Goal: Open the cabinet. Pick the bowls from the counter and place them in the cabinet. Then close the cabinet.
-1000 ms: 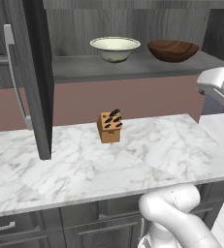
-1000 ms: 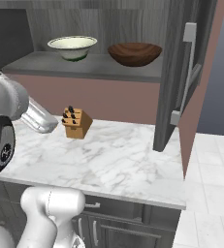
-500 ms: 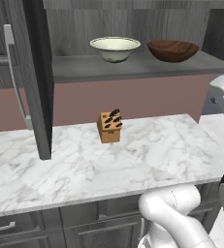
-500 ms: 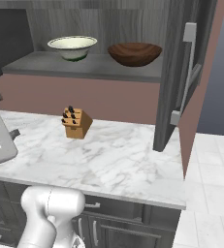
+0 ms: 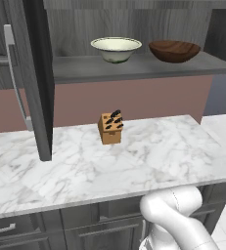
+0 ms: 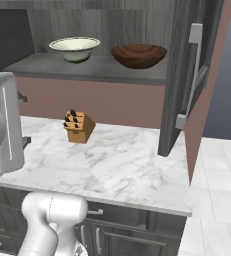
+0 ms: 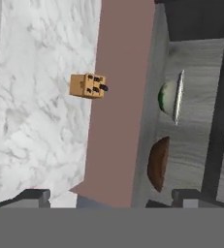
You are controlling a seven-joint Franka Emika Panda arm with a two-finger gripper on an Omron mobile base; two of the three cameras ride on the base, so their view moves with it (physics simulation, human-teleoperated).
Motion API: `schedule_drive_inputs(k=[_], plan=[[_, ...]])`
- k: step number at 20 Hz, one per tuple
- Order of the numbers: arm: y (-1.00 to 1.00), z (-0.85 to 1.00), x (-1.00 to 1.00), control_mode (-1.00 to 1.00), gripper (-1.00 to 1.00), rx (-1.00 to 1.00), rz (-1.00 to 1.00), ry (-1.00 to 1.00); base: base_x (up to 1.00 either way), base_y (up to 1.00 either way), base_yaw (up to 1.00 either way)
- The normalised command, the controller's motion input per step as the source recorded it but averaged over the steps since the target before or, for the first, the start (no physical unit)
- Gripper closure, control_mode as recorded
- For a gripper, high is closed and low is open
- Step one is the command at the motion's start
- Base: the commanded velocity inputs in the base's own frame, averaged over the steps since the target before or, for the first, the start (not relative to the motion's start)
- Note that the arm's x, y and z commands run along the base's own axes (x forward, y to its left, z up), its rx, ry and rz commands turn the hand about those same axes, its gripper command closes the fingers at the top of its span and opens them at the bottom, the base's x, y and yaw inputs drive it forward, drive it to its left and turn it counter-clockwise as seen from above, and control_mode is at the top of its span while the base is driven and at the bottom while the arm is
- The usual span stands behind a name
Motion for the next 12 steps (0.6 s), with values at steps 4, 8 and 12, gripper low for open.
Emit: schedule_drive_inputs(k=[4, 8, 12], plan=[[-0.62, 0.0, -0.12, -1.0, -1.0, 0.24, 0.08, -0.06, 0.0, 0.0, 0.0], [-0.04, -0.11, -0.37, -1.0, -1.0, 0.01, 0.23, 0.0, 0.0, 0.0, 0.0], [0.0, -0.24, -0.38, -1.0, -1.0, 0.0, 0.26, -0.05, 0.0, 0.0, 0.0]])
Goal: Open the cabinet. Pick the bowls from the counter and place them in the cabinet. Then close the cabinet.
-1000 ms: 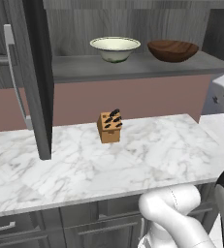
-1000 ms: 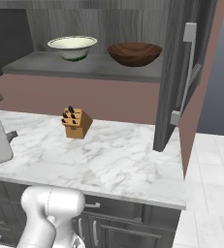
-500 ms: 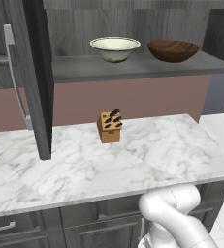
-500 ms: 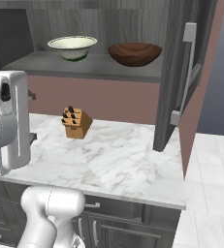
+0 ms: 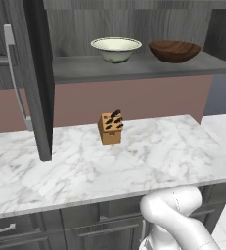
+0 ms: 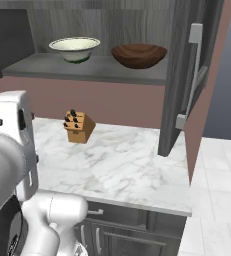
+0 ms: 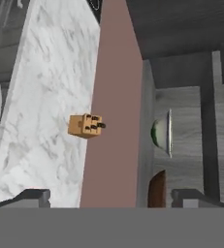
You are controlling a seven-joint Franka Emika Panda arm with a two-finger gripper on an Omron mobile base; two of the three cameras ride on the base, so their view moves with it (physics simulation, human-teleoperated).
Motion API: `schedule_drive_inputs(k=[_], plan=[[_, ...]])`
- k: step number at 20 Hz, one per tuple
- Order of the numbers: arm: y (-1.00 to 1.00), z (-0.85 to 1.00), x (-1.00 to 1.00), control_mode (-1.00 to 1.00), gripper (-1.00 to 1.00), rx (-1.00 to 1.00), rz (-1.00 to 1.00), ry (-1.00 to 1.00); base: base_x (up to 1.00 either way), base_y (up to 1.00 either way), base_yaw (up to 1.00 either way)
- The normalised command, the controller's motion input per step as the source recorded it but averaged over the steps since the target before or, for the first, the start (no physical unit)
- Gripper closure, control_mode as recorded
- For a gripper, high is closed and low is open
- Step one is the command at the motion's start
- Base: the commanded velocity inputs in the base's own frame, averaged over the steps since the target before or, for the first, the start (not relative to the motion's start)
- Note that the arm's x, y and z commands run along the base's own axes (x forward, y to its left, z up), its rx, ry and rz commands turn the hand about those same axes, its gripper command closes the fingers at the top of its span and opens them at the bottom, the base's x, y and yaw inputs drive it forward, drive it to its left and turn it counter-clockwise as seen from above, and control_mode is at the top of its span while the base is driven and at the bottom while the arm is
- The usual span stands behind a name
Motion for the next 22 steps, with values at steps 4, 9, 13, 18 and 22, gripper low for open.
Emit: schedule_drive_inputs(k=[4, 9, 13, 18, 22], plan=[[-0.05, -0.06, -0.2, -1.0, -1.0, 0.03, 0.22, -0.07, 0.0, 0.0, 0.0], [-0.34, 0.0, -0.14, -1.0, -1.0, 0.12, 0.08, -0.2, 0.0, 0.0, 0.0], [-0.42, 0.0, -0.01, -1.0, -1.0, 0.14, 0.0, -0.28, 0.0, 0.0, 0.0], [-0.59, 0.0, -0.02, -1.0, -1.0, 0.16, 0.0, -0.32, 0.0, 0.0, 0.0], [-0.83, 0.01, -0.04, -1.0, -1.0, 0.15, 0.0, -0.24, 0.0, 0.0, 0.0]])
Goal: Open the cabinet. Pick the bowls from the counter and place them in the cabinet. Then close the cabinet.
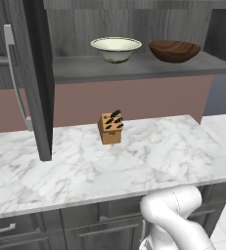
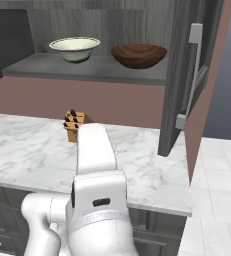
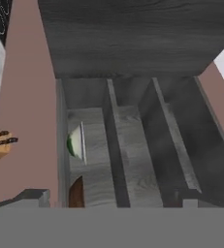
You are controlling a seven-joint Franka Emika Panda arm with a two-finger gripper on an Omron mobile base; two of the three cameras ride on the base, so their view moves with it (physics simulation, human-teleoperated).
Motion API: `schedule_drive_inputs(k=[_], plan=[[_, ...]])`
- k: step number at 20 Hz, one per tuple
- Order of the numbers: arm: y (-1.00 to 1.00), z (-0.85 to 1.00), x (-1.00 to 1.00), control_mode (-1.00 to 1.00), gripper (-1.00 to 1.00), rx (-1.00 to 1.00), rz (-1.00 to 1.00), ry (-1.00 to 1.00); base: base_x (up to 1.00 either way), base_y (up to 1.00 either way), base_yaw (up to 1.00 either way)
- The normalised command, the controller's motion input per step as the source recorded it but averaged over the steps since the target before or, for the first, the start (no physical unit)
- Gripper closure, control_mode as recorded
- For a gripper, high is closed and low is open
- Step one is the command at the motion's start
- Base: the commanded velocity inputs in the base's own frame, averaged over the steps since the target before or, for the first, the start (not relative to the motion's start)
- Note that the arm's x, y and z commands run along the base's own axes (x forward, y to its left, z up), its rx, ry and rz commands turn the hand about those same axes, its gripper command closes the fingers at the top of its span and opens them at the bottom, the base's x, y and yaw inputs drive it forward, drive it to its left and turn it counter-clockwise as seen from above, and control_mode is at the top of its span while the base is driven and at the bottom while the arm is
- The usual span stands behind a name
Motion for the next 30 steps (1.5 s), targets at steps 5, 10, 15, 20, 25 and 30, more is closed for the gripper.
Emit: schedule_drive_inputs(k=[5, 10, 15, 20, 25, 30], plan=[[-0.98, 0.0, 0.0, -1.0, -1.0, 0.11, 0.0, -0.15, 0.0, 0.0, 0.0], [-1.0, 0.0, 0.0, -1.0, -1.0, 0.07, 0.0, -0.03, 0.0, 0.0, 0.0], [-0.96, 0.0, 0.16, -1.0, -1.0, 0.0, 0.0, 0.0, 0.0, 0.0, 0.0], [-0.78, -0.07, 0.3, -1.0, -1.0, 0.0, 0.0, 0.04, 0.0, 0.0, 0.0], [-0.39, -0.21, 0.52, -1.0, -1.0, 0.0, 0.0, 0.07, 0.0, 0.0, 0.0], [-0.14, -0.14, 0.48, -1.0, -1.0, 0.0, 0.0, 0.05, 0.0, 0.0, 0.0]])
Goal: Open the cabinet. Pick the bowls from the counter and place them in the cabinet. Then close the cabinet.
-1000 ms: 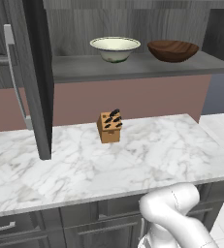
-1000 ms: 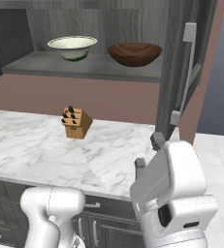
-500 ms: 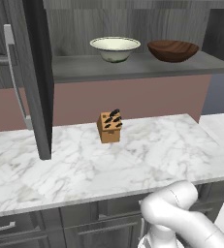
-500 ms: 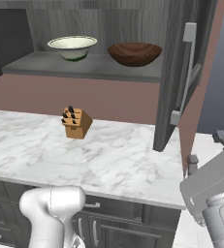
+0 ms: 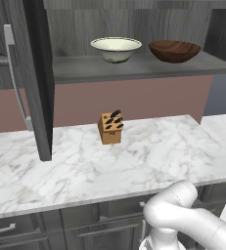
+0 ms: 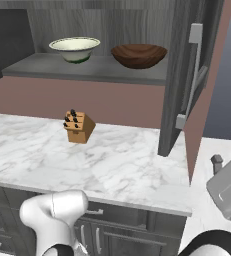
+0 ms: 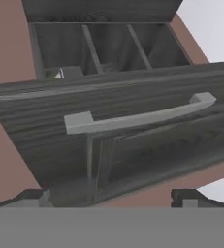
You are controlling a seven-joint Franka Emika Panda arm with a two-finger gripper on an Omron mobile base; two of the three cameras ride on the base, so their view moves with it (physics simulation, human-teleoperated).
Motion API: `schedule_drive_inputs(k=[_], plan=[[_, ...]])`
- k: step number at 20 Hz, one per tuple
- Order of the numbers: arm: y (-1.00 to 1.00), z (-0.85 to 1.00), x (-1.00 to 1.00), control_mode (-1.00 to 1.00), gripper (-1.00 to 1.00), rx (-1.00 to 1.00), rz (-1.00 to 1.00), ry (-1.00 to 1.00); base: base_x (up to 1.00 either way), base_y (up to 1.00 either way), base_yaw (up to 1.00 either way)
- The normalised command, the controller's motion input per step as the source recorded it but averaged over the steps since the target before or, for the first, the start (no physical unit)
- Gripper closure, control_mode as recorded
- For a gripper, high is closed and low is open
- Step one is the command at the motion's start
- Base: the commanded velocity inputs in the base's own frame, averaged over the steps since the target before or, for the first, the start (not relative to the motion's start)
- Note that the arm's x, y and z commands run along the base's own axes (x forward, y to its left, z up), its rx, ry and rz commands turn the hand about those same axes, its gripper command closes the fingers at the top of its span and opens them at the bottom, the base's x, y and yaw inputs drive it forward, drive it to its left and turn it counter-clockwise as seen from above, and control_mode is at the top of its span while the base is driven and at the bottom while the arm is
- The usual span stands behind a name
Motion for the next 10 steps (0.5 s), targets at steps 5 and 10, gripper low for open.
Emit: schedule_drive_inputs(k=[5, 10], plan=[[-0.17, 0.0, 0.47, -1.0, -1.0, 0.01, 0.0, 0.08, 0.0, 0.0, 0.0], [-0.03, -0.04, 0.7, -1.0, -1.0, 0.06, 0.02, 0.15, 0.0, 0.0, 0.0]])
